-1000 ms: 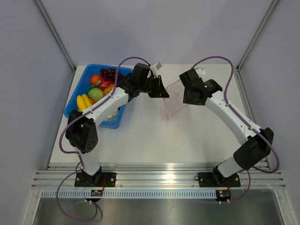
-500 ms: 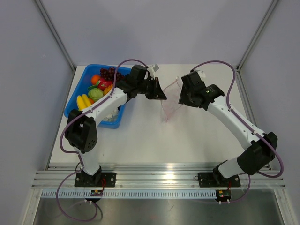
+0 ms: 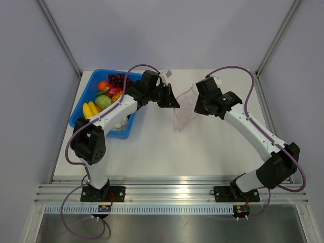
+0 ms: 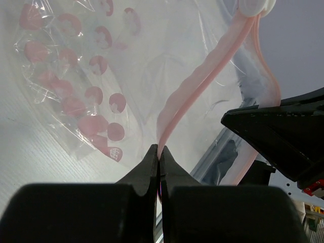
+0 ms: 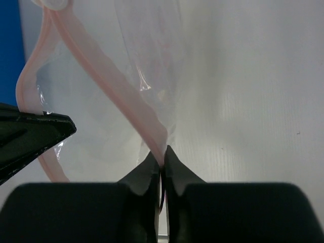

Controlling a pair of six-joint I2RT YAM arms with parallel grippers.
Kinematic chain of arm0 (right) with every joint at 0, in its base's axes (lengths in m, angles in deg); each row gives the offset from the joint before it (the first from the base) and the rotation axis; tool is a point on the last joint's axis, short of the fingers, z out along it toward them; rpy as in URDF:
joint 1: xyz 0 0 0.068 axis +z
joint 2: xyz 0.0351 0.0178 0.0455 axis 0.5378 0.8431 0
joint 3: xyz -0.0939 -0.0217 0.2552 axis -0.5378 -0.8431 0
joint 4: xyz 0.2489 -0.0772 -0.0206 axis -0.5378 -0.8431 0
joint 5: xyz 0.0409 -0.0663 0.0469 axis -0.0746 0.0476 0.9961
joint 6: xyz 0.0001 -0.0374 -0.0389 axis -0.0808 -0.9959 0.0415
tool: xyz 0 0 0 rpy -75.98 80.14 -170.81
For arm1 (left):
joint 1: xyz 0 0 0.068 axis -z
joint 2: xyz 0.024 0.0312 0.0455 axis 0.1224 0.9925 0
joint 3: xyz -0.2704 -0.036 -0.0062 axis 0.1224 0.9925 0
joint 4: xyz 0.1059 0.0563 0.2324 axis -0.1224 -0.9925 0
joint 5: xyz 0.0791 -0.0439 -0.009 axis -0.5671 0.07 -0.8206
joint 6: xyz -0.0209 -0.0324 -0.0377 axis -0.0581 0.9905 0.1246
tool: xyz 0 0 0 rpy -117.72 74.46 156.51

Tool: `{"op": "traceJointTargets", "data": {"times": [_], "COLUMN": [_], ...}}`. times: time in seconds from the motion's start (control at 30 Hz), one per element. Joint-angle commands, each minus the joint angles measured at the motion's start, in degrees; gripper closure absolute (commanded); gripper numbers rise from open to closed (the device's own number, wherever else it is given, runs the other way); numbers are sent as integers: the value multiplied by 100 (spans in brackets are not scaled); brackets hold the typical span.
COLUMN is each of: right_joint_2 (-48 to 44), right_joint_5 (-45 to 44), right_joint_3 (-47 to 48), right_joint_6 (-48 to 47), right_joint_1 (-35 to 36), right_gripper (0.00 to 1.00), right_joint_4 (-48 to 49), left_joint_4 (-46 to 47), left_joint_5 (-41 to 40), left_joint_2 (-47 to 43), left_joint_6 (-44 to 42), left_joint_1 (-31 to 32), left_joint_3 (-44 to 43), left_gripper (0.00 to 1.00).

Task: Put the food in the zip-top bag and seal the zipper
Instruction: Open the zipper of the food storage bag at the center of the board.

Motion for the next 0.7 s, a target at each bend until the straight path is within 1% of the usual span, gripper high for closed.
{"op": "traceJointTargets", "data": {"times": [0.0, 0.03, 0.07, 0.1, 0.13, 0.2, 0.3, 0.37, 0.43, 0.5, 0.67], "right_joint_2": [-292, -310, -328, -311, -284, -196, -109, 101, 243, 410, 875], "right_joint_5": [-168, -239, -362, -781, -1002, -1564, -2031, -2103, -2025, -1901, -1831], "right_joint_3": [-23, -32, -15, 46, 134, 546, 1231, 1801, 2154, 2209, 1902], "right_joint_6": [88, 36, -8, -35, -174, -386, -1026, -1203, -1257, -1222, -1081], "right_joint_1": [-7, 11, 2, -7, -33, -120, -165, -165, -165, -95, 186], "right_gripper": [96, 99, 100, 100, 100, 100, 100, 100, 100, 100, 100], "right_joint_4": [121, 138, 104, -71, -194, -519, -835, -1117, -1478, -1628, -1646], "left_joint_4": [160, 142, 64, 2, -77, -332, -368, -420, -464, -526, -658], "left_joint_5": [114, 114, 106, 97, 140, 211, 351, 430, 448, 518, 659], "left_joint_2": [113, 122, 157, 192, 288, 420, 535, 587, 631, 754, 1079], "left_joint_6": [-34, -34, -51, -121, -165, -271, -280, -315, -411, -543, -737], "left_joint_1": [-28, -28, -37, -37, -37, -37, -37, -37, -37, -37, -37], "left_joint_3": [-113, -114, -201, -254, -341, -640, -851, -957, -1045, -1080, -1037], "left_gripper": [100, 100, 100, 100, 100, 100, 100, 100, 100, 100, 100]}}
